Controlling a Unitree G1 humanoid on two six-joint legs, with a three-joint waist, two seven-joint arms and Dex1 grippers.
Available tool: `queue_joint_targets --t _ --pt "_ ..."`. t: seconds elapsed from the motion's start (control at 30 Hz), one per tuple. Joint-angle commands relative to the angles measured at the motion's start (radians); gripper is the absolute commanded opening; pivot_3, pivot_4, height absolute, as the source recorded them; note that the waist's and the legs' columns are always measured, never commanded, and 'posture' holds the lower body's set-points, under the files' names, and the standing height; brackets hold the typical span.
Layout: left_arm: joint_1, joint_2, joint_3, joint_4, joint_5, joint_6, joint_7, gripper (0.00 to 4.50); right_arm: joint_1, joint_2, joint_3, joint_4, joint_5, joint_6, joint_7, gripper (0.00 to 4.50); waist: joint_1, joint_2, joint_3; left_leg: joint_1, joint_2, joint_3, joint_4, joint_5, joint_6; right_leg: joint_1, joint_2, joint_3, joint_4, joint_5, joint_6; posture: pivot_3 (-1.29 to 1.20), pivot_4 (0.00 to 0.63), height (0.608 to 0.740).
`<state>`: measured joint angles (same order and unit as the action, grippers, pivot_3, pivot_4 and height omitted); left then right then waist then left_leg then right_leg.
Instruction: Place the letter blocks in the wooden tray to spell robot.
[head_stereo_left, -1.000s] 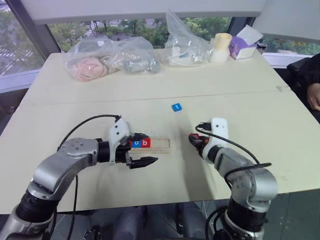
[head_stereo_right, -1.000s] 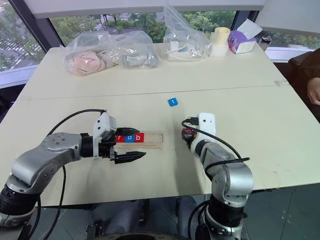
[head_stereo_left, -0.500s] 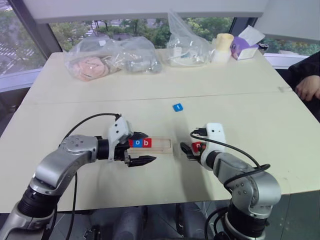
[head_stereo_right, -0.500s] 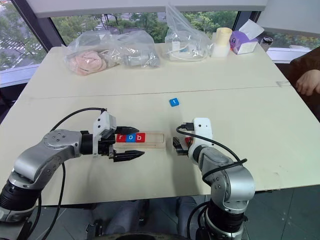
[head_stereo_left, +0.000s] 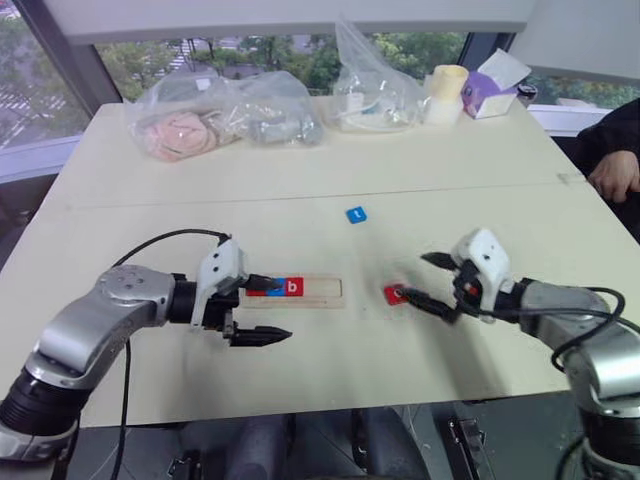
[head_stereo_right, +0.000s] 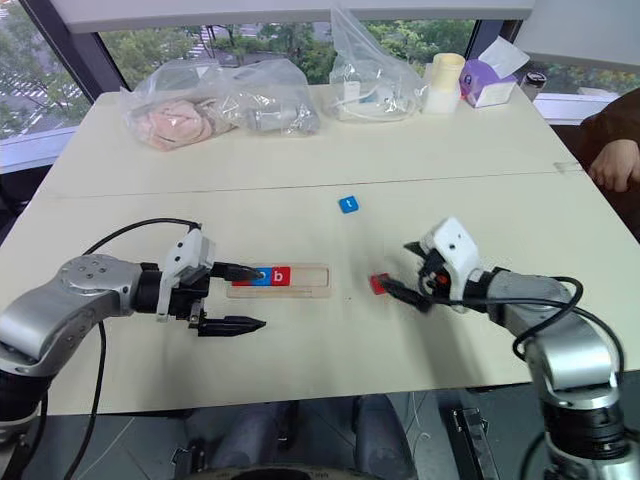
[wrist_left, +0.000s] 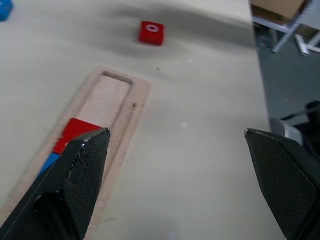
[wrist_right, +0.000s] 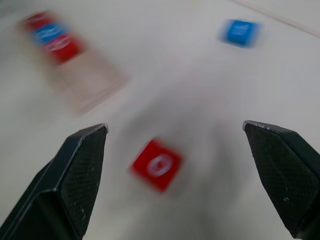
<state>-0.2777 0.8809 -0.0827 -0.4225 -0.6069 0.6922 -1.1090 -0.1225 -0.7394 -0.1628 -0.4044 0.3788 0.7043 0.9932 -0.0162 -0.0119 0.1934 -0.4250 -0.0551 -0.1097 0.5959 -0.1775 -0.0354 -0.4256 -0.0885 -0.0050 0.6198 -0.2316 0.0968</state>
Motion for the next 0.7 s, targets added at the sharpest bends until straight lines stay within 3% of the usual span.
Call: queue_joint_targets --t 0.03,0.23,0.5,0.6,0.7 --pt "-0.013 0.045 0.033 -0.039 -0.016 -0.018 -0.054 4.50 -0.021 -0.065 0.054 0.161 -0.014 -0.217 0.186 4.46 -0.001 0.000 0.000 0.000 0.000 0.000 0.000 0.000 0.000 0.000 0.000 0.000 0.000 0.000 0.000 0.00 0.150 0.740" --pt "0.006 0.075 0.025 -0.061 0.008 -0.024 -0.052 4.50 -0.174 -0.043 0.207 0.457 -0.135 -0.508 0.277 4.46 0.000 0.000 0.000 0.001 0.001 0.000 0.001 0.000 0.000 0.001 0.000 0.000 0.000 0.001 -0.002 0.00 0.150 0.740" --pt "0.060 0.076 0.067 -0.114 -0.016 0.013 0.000 4.50 -0.332 0.005 0.309 0.758 -0.235 -0.772 0.343 4.46 0.003 0.000 0.001 0.000 0.000 0.000 0.001 0.000 0.000 0.001 0.000 0.000 0.000 0.003 -0.004 0.00 0.150 0.740" --pt "0.084 0.086 0.093 -0.128 -0.023 0.025 0.012 4.50 -0.352 0.012 0.320 0.800 -0.232 -0.830 0.385 3.72 0.002 0.000 0.001 0.001 0.000 0.000 0.001 0.000 0.000 0.001 0.001 0.001 0.000 0.004 -0.003 0.00 0.150 0.740" --pt "0.098 0.094 0.110 -0.128 -0.025 0.028 0.018 4.50 -0.364 0.015 0.322 0.815 -0.233 -0.850 0.396 2.20 0.002 0.000 0.001 0.002 0.000 0.000 0.001 0.000 0.000 0.001 0.001 0.001 0.001 0.004 -0.003 0.00 0.150 0.740"
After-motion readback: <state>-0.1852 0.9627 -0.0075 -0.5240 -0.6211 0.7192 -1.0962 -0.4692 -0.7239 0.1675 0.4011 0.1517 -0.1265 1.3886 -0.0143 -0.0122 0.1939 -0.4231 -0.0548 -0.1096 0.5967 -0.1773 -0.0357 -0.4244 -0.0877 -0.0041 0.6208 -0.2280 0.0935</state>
